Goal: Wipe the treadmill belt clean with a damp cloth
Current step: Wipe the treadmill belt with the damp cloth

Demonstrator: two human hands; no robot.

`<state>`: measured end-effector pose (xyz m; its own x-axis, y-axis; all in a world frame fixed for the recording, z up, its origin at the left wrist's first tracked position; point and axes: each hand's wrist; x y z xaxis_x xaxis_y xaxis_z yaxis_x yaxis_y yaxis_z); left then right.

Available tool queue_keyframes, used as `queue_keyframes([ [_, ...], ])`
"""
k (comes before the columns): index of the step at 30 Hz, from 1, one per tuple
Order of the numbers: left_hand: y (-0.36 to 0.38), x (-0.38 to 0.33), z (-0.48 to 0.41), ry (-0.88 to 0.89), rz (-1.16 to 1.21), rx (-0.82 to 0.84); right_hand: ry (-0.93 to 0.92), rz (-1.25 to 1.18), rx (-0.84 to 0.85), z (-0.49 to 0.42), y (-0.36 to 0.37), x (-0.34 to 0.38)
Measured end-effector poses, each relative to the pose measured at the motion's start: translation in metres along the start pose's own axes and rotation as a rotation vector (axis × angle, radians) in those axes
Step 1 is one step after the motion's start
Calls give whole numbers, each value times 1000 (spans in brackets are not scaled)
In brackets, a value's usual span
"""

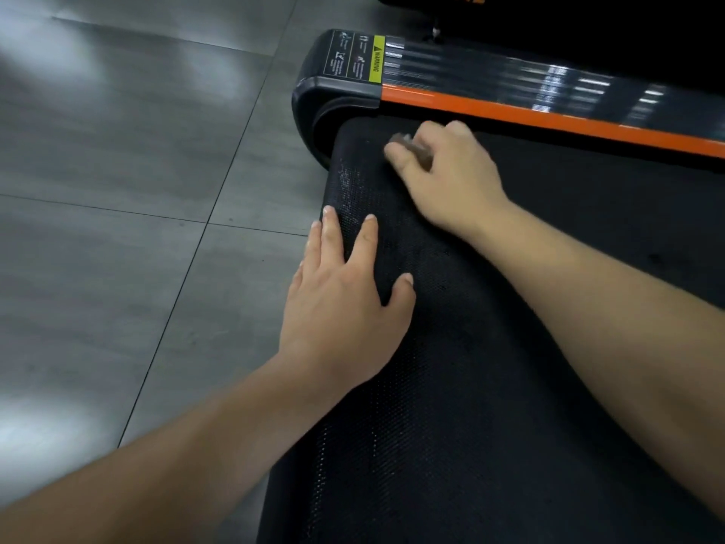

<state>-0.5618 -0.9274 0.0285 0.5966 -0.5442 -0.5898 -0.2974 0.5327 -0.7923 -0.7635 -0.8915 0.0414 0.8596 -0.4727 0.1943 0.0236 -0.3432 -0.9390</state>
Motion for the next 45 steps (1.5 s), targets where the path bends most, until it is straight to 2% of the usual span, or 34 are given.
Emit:
queue_keyframes([
  [1, 0, 1, 0, 4, 7, 4, -84, 1, 36, 9, -4, 1],
  [3, -1, 2, 1, 3, 16, 5, -100, 33, 68, 8, -11, -17],
  [6, 0, 0, 1, -8, 7, 7, 166, 56, 13, -12, -21, -42],
  [7, 0, -1, 1, -15, 0, 2, 202, 66, -1, -12, -19, -36],
  [8, 0, -1, 1, -19, -9, 1, 180, 76, -2, -6, -13, -26],
  [11, 0, -3, 1, -15, -25, 9, -77, 43, 65, 27, -9, 6],
  [13, -2, -3, 4, -16, -27, 15, -138, 82, 90, 33, -15, -2],
  [15, -2, -4, 3, -21, -32, 19, 33, 178, 59, 14, -20, -27],
  [17, -2, -4, 3, -25, -42, 16, 243, 132, 11, 6, -24, -33],
  [18, -2, -4, 3, -27, -46, 13, 233, 113, 1, 11, -20, -23],
  [21, -2, -5, 2, -26, -36, 15, -51, -8, 50, 46, -12, 16],
  [23, -4, -3, 3, -23, -5, 34, -152, -33, 100, 57, -21, 15],
  [24, -6, -1, 3, -22, 14, 52, -137, 16, 97, 52, -22, 4],
  [27, -11, 4, 2, -18, 74, 107, 147, 65, 43, 28, -27, -18],
  [28, -12, 5, 2, -16, 88, 115, 181, 74, 38, 28, -26, -13],
  [29, -12, 6, 3, -13, 102, 120, 159, 76, 40, 35, -23, -4],
  [32, -10, 11, 17, -14, 134, 106, -86, -55, 83, 78, -26, 25],
  [34, -8, 14, 33, -13, 116, 78, -147, -55, 126, 89, -33, 15],
  [35, -7, 15, 39, -19, 104, 73, -108, 1, 98, 82, -33, 2],
  [38, -4, 12, 44, -34, 86, 63, 176, 57, 42, 60, -37, -21],
  [39, -4, 12, 43, -38, 85, 54, 184, 42, 37, 62, -34, -15],
  [43, -3, 13, 41, -39, 90, 57, -107, -116, 52, 119, -30, 42],
  [45, -4, 15, 41, -38, 116, 67, -178, -82, 77, 127, -33, 44],
])
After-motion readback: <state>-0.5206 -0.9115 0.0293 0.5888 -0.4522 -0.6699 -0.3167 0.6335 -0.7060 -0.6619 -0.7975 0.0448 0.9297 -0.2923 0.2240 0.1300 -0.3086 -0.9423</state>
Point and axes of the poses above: each hand's wrist, its own z-axis away from the middle knuckle, its own y-axis out of the palm, x = y × z, and after that the axes turned 8 degrees about -y, right-handed
